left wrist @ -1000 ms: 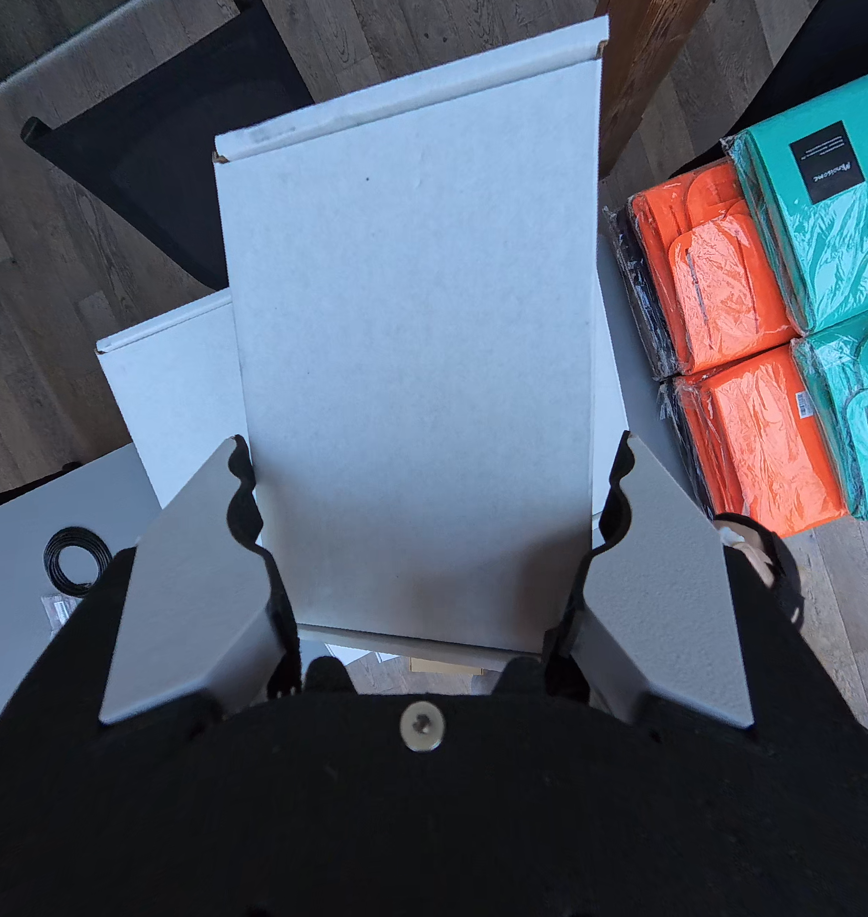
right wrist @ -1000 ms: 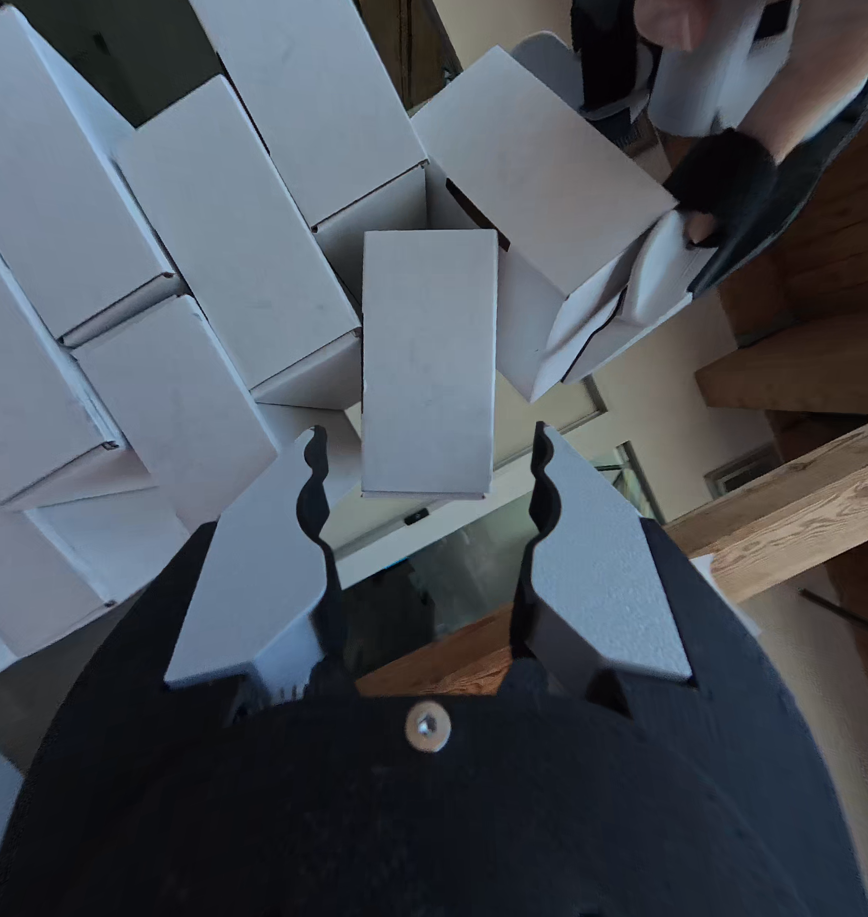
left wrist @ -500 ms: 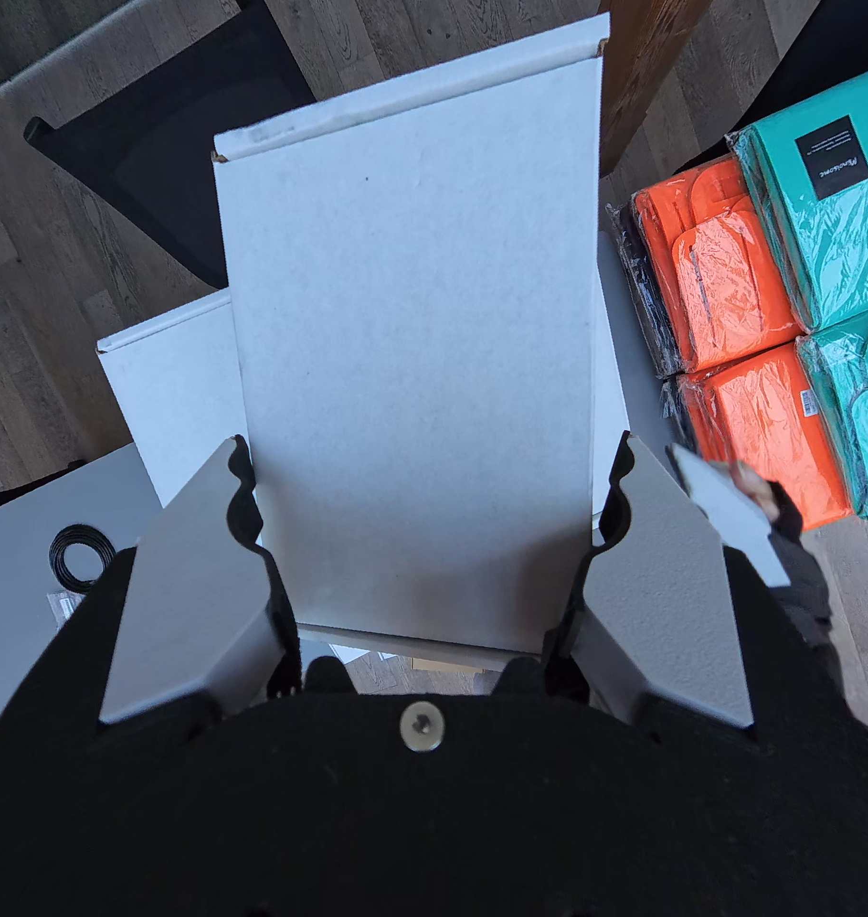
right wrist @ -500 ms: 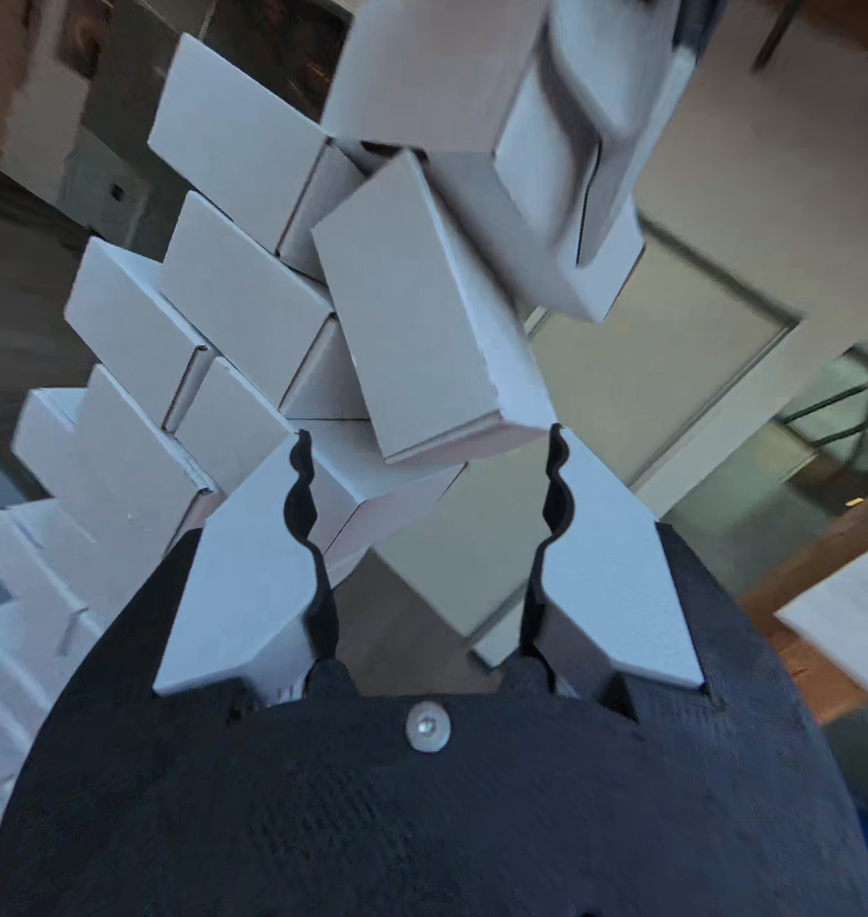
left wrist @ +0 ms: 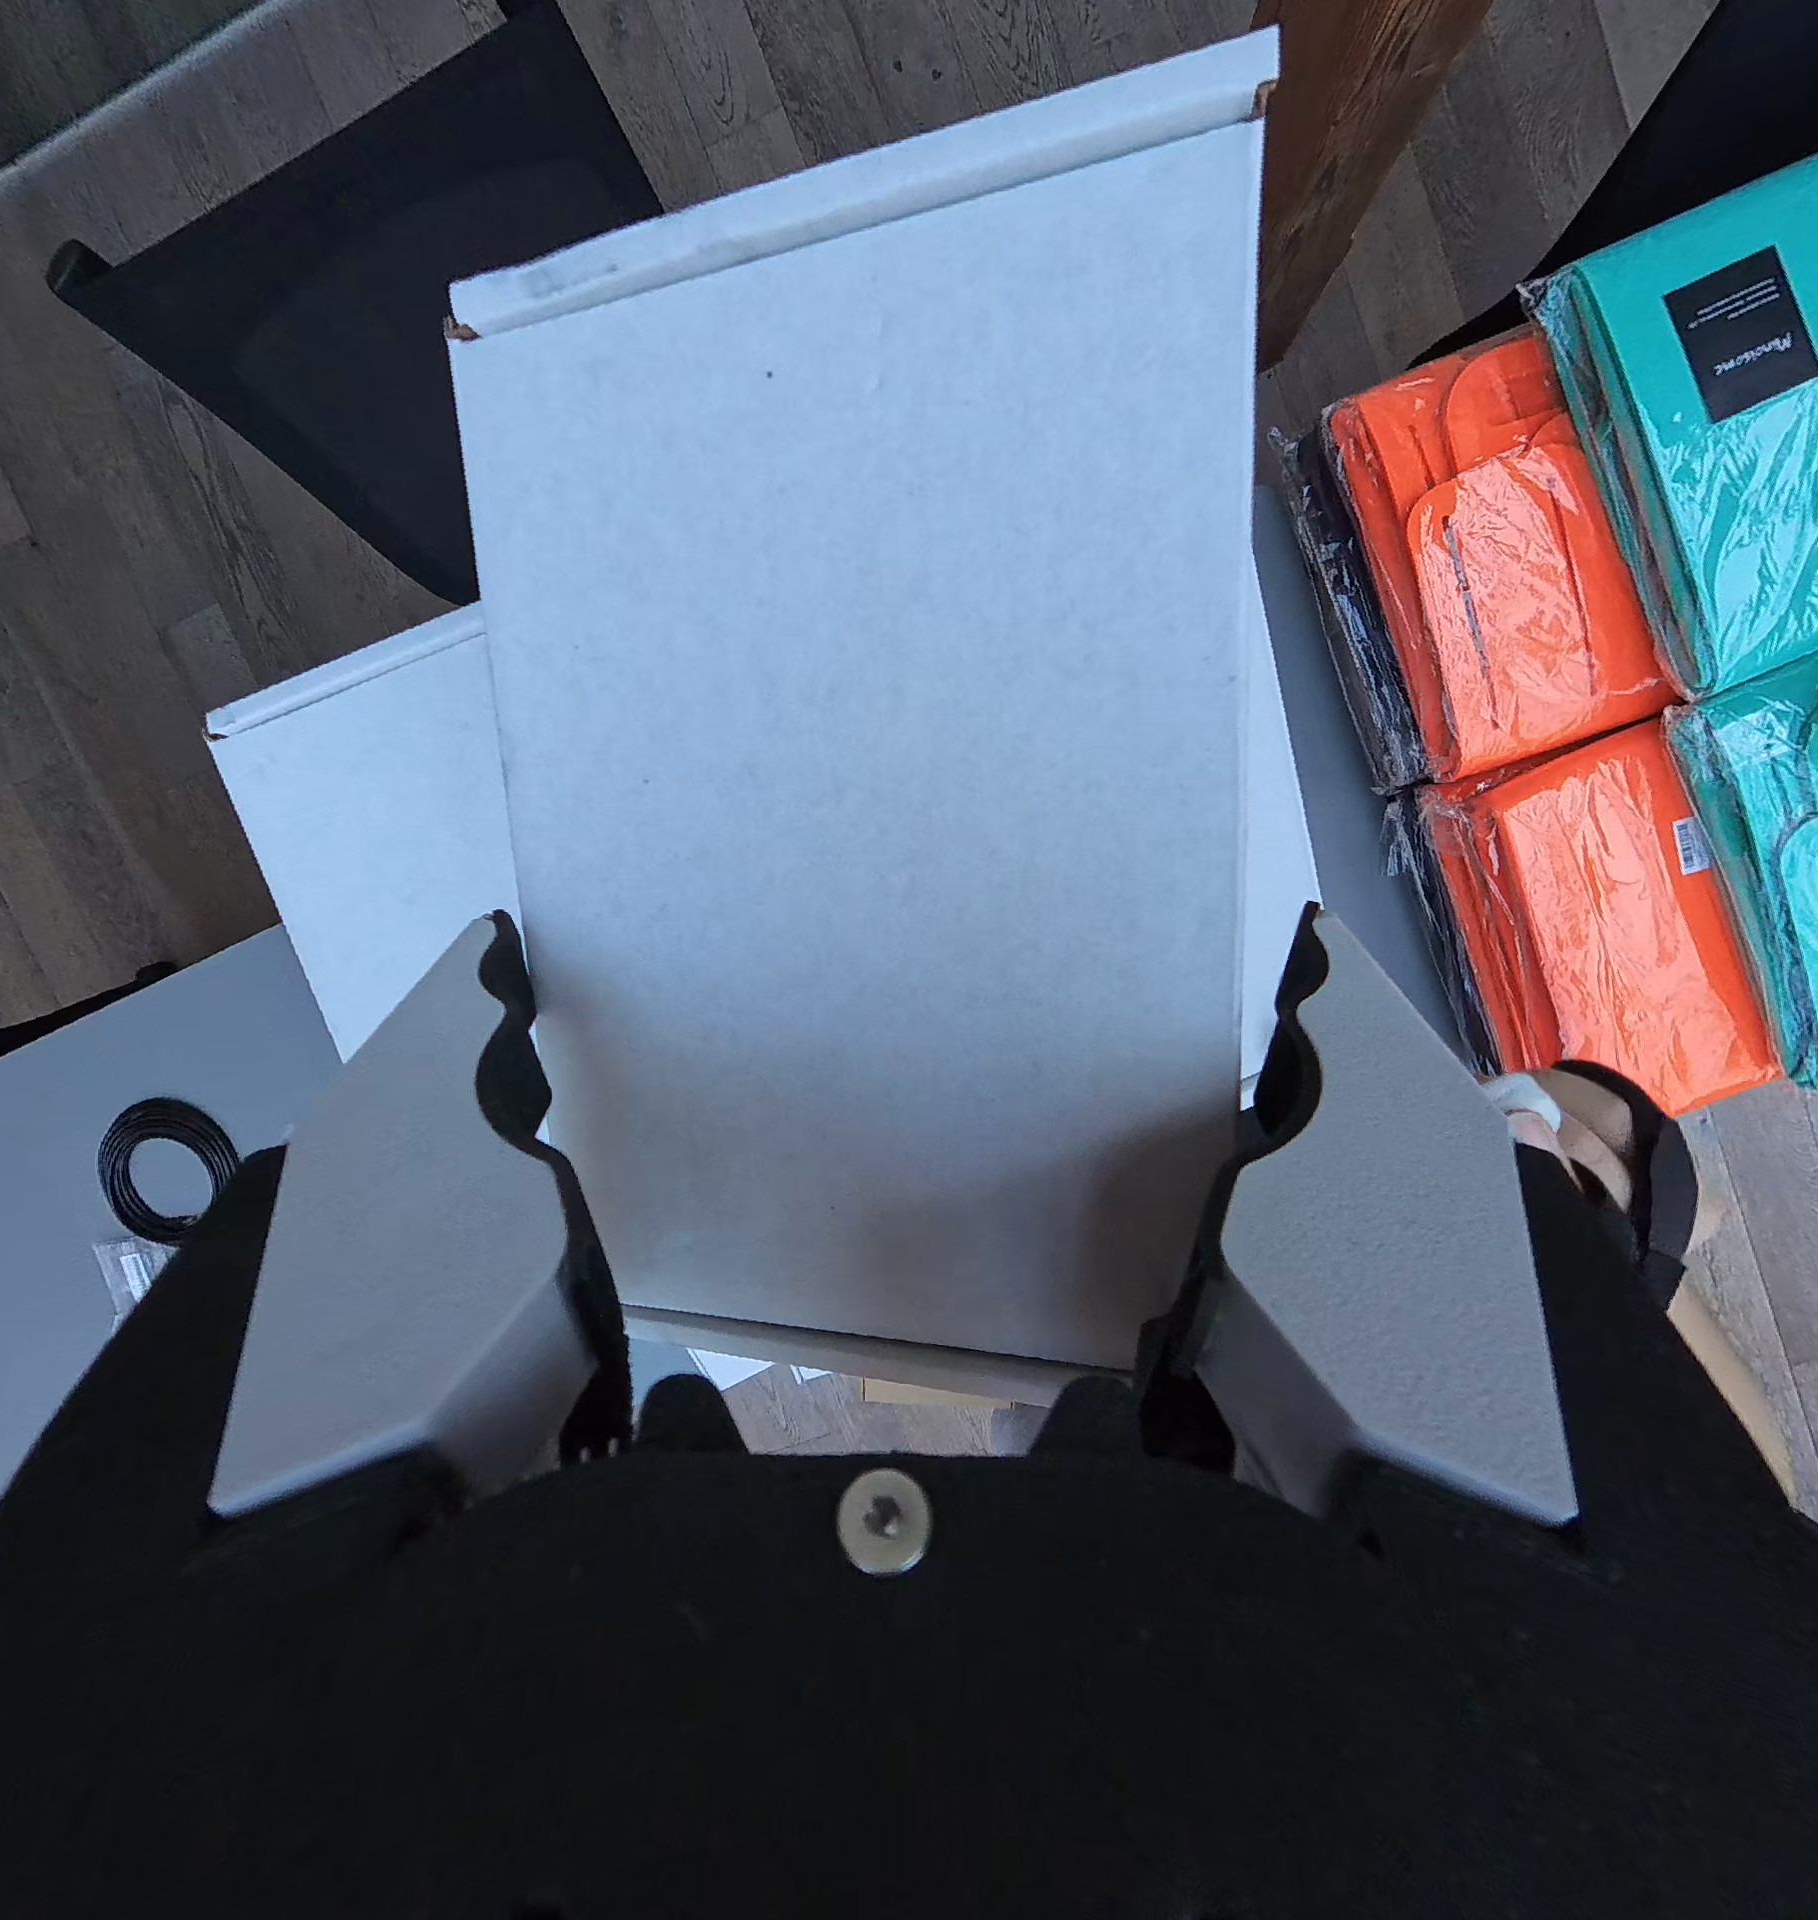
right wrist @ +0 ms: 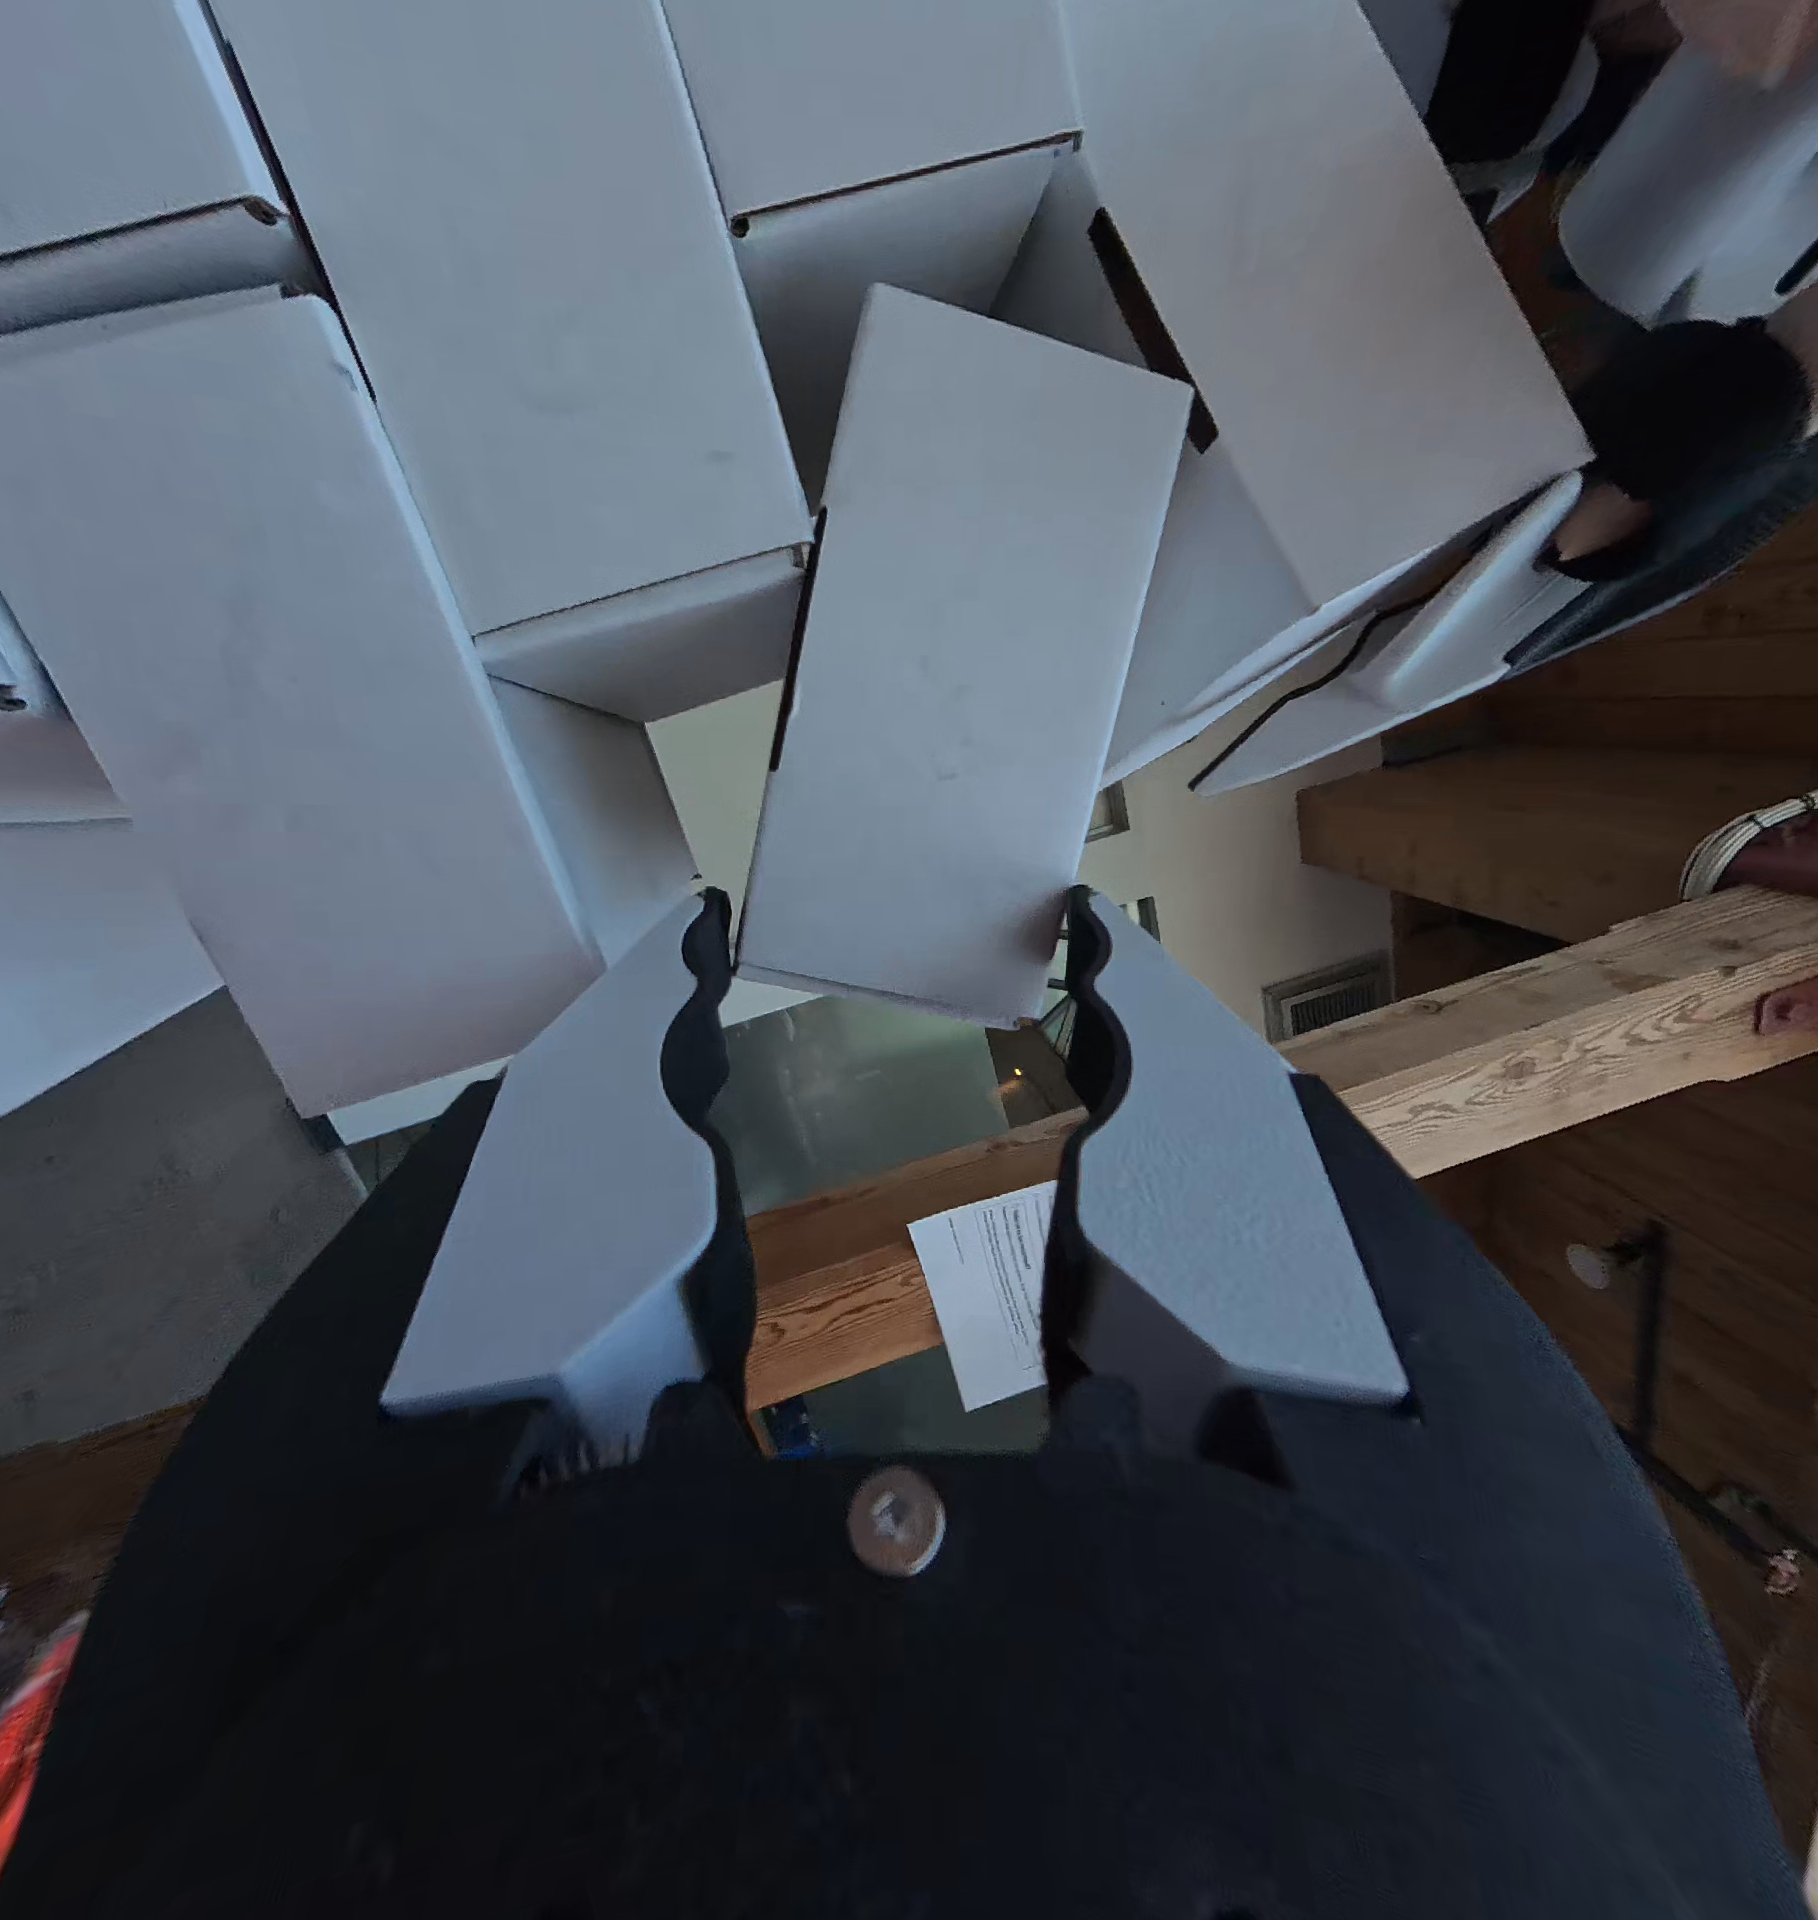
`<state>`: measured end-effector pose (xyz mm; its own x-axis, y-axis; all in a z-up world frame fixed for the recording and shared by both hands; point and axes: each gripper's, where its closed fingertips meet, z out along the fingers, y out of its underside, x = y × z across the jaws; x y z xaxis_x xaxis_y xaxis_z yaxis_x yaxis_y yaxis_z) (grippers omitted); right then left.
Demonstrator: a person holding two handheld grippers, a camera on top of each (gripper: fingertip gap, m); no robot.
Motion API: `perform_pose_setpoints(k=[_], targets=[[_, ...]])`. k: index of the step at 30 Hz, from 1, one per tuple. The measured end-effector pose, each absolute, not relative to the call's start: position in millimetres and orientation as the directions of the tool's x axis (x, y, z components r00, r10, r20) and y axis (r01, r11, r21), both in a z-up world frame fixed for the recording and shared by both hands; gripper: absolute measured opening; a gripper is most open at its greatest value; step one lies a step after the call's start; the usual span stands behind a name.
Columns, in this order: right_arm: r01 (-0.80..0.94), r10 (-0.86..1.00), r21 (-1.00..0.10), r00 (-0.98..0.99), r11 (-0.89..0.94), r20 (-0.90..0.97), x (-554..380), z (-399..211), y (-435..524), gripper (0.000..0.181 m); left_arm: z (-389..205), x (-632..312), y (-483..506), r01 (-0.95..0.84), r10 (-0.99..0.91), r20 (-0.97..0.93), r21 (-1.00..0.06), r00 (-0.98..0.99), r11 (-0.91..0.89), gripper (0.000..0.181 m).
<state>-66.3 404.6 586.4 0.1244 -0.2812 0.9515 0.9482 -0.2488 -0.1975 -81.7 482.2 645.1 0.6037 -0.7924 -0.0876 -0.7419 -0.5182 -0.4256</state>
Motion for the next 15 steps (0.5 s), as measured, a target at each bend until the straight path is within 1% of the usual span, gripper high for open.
perform_pose_setpoints(k=[3, 5, 8, 11, 15], targets=[[0.949, -0.267, -0.151, 0.074, -0.278, 0.961, -66.5, 587.7, 407.0, 0.063, 644.9, -83.4, 485.6, -0.741, -0.787, -0.099, -0.426, 0.609, -0.519, 0.139], [0.953, -0.250, -0.144, 0.075, -0.268, 0.965, -67.1, 590.0, 406.9, 0.062, 643.7, -86.4, 487.7, -0.748, -0.785, -0.115, -0.415, 0.608, -0.518, 0.139], [0.959, -0.216, -0.094, 0.035, -0.268, 0.976, -66.5, 593.8, 406.4, 0.061, 643.0, -87.5, 489.3, -0.754, -0.786, -0.130, -0.412, 0.605, -0.512, 0.139], [0.968, -0.155, -0.031, -0.009, -0.249, 0.988, -69.8, 597.6, 406.0, 0.062, 642.8, -85.7, 490.1, -0.756, -0.787, -0.137, -0.418, 0.601, -0.504, 0.138], [0.974, -0.078, 0.081, -0.100, -0.212, 0.992, -74.3, 604.2, 403.6, 0.062, 643.0, -85.2, 488.9, -0.759, -0.788, -0.140, -0.412, 0.600, -0.504, 0.136]])
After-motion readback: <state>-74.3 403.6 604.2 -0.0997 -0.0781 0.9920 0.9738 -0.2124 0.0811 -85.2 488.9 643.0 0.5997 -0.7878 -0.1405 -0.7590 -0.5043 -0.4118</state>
